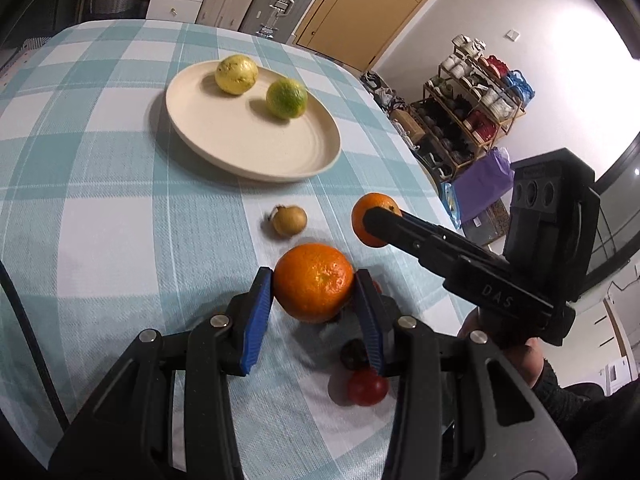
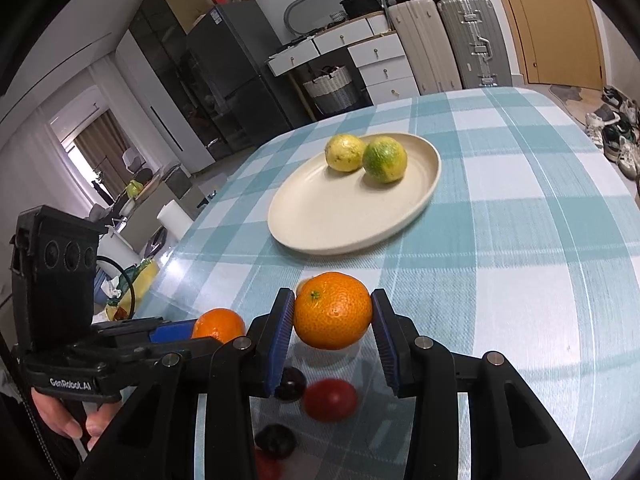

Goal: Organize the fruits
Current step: 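Carry both held oranges with both tools over the cream plate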

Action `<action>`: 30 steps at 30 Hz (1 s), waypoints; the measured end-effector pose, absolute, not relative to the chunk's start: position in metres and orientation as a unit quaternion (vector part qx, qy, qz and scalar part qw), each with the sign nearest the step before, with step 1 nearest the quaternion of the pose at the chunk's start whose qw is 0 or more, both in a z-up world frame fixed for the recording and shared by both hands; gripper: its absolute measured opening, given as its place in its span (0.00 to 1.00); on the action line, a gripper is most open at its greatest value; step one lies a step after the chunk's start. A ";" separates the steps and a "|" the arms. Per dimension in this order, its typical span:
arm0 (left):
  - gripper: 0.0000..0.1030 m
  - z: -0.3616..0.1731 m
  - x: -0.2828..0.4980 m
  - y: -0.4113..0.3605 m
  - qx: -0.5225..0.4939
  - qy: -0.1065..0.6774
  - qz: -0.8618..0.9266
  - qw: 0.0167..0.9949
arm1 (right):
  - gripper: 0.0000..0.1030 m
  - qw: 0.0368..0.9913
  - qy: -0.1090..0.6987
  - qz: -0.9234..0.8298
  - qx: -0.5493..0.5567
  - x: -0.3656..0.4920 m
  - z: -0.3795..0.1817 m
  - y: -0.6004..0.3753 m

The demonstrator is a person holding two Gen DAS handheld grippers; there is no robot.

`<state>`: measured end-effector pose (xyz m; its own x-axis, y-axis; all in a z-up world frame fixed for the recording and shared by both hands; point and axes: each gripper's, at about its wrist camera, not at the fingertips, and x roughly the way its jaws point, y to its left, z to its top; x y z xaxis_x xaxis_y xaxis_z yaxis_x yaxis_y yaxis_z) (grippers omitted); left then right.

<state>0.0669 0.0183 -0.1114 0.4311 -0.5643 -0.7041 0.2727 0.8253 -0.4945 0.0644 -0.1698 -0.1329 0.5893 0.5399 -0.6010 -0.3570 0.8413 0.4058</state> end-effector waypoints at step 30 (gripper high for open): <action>0.37 -0.098 0.237 0.052 -0.174 0.472 -0.174 0.846 | 0.39 0.900 0.340 0.263 0.075 0.194 -0.098 -0.138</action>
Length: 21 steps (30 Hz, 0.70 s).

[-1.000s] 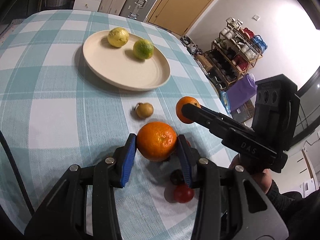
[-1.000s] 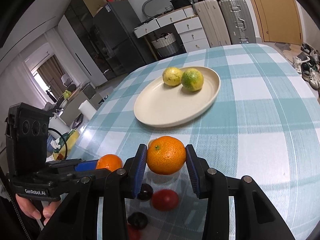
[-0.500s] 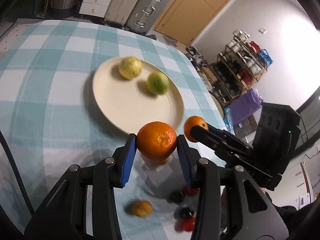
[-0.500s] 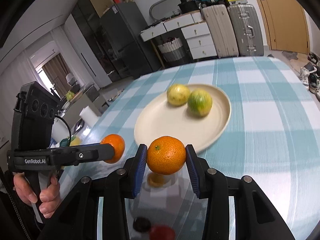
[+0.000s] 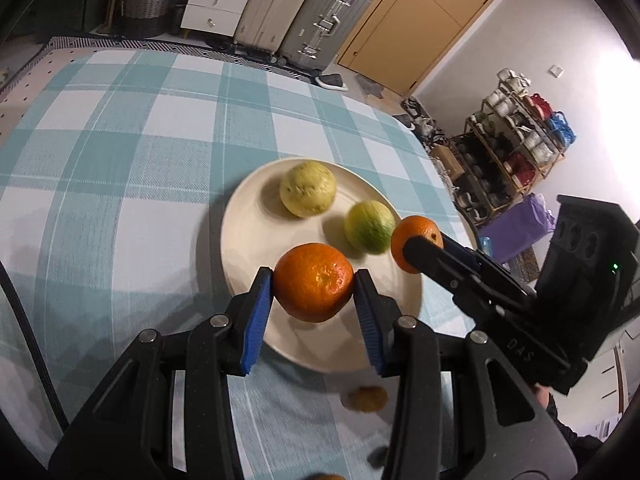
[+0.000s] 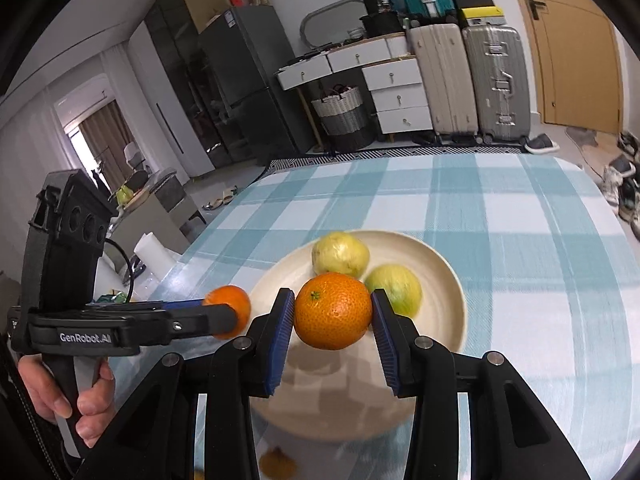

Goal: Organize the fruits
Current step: 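Carry both held oranges with both tools over the cream plate, then open both tools to set the oranges beside the green fruits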

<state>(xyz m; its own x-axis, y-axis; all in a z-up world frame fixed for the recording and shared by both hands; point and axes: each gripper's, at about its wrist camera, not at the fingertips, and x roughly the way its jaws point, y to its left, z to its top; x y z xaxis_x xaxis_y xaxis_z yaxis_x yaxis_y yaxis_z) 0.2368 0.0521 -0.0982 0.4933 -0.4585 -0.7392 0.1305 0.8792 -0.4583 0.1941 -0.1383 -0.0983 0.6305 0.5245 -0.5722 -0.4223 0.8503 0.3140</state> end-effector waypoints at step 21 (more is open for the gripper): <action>0.37 -0.120 0.285 0.053 -0.208 0.487 -0.169 0.831 | 0.39 0.895 0.364 0.258 0.009 0.229 -0.127 -0.094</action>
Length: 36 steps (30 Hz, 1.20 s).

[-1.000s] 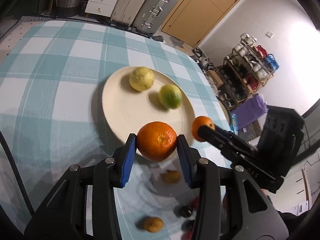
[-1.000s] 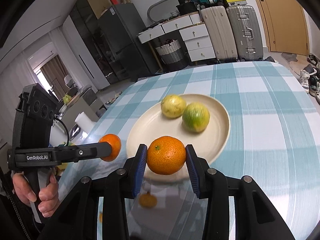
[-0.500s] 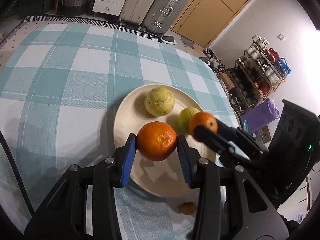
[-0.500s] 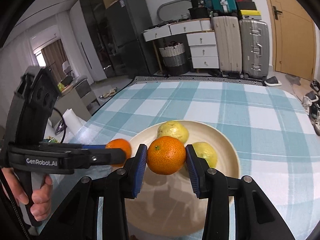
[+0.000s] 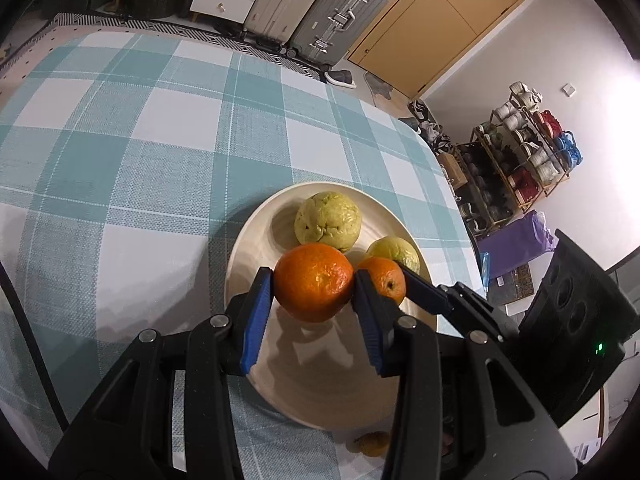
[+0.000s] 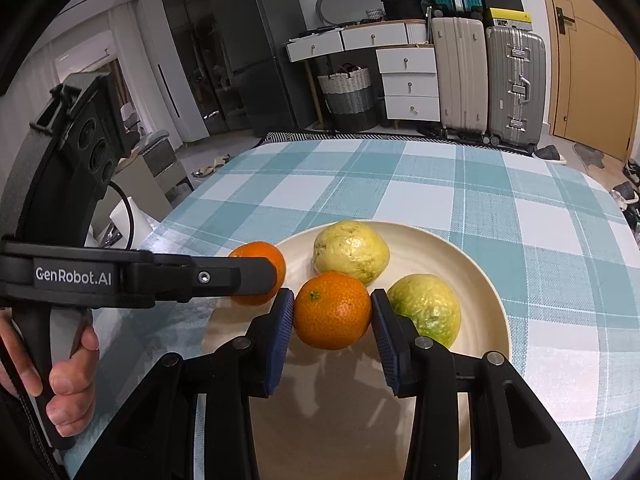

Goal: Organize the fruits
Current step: 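Open both tools to set the oranges beside the green fruits, then withdraw both tools from the plate toward the remaining fruits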

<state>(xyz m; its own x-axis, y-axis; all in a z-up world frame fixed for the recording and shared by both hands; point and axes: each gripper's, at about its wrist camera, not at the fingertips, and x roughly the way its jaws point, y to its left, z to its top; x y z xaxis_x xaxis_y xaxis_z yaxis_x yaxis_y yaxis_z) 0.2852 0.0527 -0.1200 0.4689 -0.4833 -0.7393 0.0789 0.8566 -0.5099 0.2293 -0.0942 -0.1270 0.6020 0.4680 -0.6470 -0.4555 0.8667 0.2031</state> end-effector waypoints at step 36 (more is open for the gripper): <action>0.85 -0.035 0.163 0.061 -0.181 0.397 -0.121 0.892 | 0.82 0.930 0.276 0.223 0.092 0.126 -0.051 -0.158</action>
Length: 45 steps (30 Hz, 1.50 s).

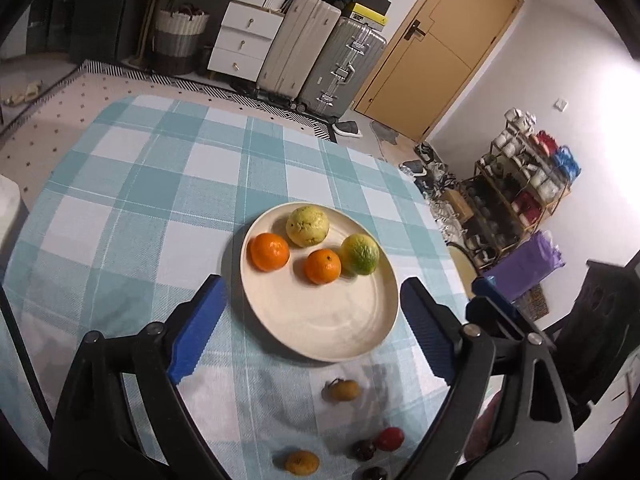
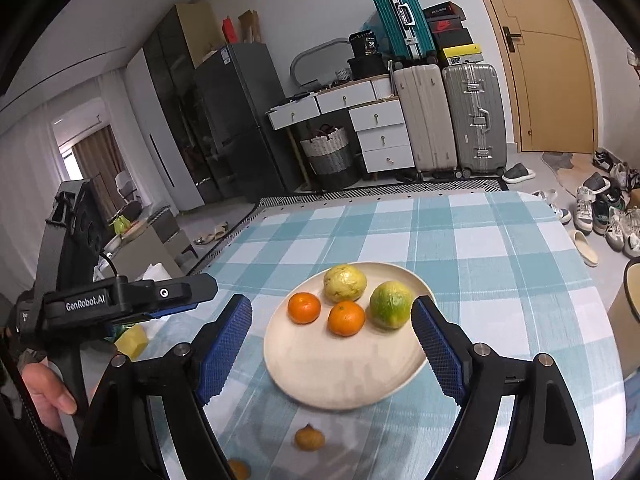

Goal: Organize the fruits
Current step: 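Withdraw both tools from the plate toward the remaining fruits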

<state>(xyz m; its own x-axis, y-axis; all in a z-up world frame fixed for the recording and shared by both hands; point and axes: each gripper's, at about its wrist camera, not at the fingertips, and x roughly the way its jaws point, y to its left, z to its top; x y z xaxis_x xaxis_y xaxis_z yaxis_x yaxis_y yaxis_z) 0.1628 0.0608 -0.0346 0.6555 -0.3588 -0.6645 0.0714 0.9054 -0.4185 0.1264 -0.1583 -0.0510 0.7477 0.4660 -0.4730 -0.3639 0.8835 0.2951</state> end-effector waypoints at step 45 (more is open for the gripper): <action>0.99 -0.128 0.049 0.032 -0.067 0.459 -0.101 0.880 | 1.00 0.941 0.294 0.166 0.008 -0.004 -0.092 -0.155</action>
<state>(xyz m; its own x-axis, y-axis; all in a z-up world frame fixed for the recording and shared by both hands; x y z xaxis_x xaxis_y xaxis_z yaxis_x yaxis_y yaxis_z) 0.0492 0.0316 -0.1281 0.5575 -0.2394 -0.7949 0.1164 0.9706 -0.2107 -0.0043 -0.1547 -0.0923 0.7718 0.3167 -0.5514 -0.3078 0.9449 0.1118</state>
